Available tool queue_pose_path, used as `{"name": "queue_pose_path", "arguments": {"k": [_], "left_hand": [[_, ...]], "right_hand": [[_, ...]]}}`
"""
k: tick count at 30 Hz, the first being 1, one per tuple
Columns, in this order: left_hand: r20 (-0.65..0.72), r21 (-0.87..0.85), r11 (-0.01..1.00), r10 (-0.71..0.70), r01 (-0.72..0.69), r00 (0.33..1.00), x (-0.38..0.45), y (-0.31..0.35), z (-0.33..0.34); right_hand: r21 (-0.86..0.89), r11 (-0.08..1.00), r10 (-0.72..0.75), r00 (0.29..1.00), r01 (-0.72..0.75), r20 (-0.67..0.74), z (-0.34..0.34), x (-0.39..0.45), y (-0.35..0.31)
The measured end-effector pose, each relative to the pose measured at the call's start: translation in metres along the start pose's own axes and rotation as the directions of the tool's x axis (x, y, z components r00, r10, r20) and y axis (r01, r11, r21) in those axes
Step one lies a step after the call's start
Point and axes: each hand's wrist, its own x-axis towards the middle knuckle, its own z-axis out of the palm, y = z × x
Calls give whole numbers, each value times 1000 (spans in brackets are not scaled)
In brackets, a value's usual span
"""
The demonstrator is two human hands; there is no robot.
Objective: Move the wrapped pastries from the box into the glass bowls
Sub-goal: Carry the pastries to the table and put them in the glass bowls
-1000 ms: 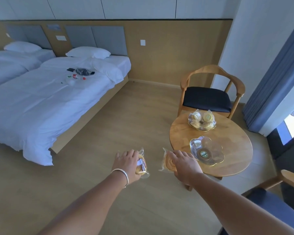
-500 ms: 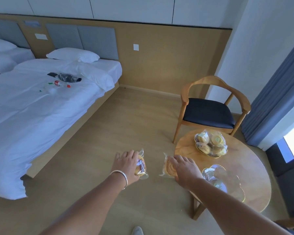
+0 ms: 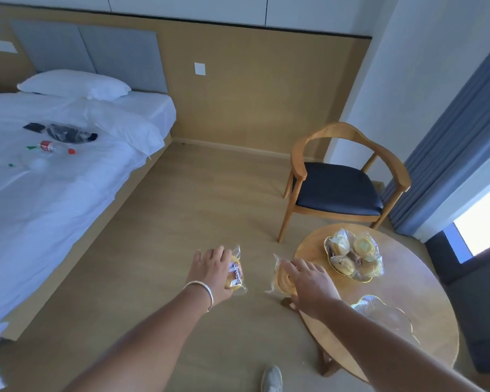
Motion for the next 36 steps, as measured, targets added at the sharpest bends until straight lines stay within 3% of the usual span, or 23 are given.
{"name": "queue_pose_path", "arguments": {"k": [10,17,20,26,36], "left_hand": [[25,39,981,188,-189,982,132,47,-12],[26,108,899,424,-424,905,255,151,-39],[24,130,832,541,-540,840,286,211,-44],[36,156,638,759,-754,650,302,318,-47],[143,235,308,927,-922,346,274,428,-22]], "right_hand": [[79,983,164,986,-164,4,12,51,92],[189,885,430,903,-425,16,24,44,202],[187,804,564,824,-564,62,34,14,247],[211,593,773,623,-777,119,56,-67,306],[258,216,927,281,-942,247,92,-191,276]]}}
